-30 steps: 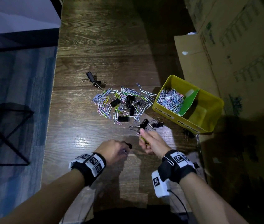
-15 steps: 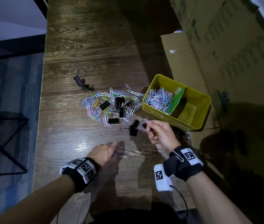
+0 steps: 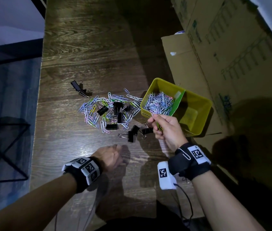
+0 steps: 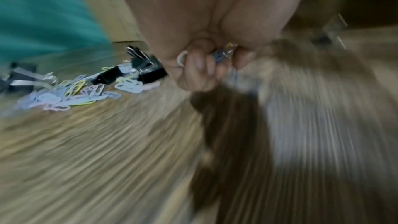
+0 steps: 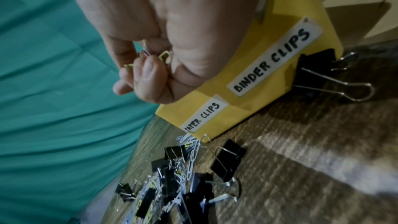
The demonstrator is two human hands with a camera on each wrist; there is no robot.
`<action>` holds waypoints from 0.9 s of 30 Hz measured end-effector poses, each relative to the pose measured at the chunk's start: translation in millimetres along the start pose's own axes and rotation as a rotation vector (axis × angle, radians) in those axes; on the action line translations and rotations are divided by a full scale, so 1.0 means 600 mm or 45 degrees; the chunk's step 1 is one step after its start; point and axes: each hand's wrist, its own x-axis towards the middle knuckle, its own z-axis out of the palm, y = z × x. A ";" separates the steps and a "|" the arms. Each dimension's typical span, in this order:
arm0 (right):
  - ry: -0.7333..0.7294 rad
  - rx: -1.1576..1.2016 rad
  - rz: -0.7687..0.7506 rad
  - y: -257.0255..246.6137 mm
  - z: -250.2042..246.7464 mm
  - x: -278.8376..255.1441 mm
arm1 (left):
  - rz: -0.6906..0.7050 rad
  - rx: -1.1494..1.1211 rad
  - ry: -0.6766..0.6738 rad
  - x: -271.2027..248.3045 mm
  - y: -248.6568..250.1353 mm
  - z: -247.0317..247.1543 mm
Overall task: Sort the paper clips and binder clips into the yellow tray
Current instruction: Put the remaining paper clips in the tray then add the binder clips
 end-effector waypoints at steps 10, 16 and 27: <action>0.373 -0.042 -0.043 -0.091 -0.012 0.046 | -0.006 -1.679 0.518 0.126 0.124 -0.245; 0.378 -0.571 -0.073 -0.098 -0.017 0.073 | 0.130 -0.950 0.424 0.163 0.143 -0.264; -0.107 -1.236 -0.477 -0.061 0.078 0.050 | -0.298 -0.502 0.618 0.091 -0.116 -0.216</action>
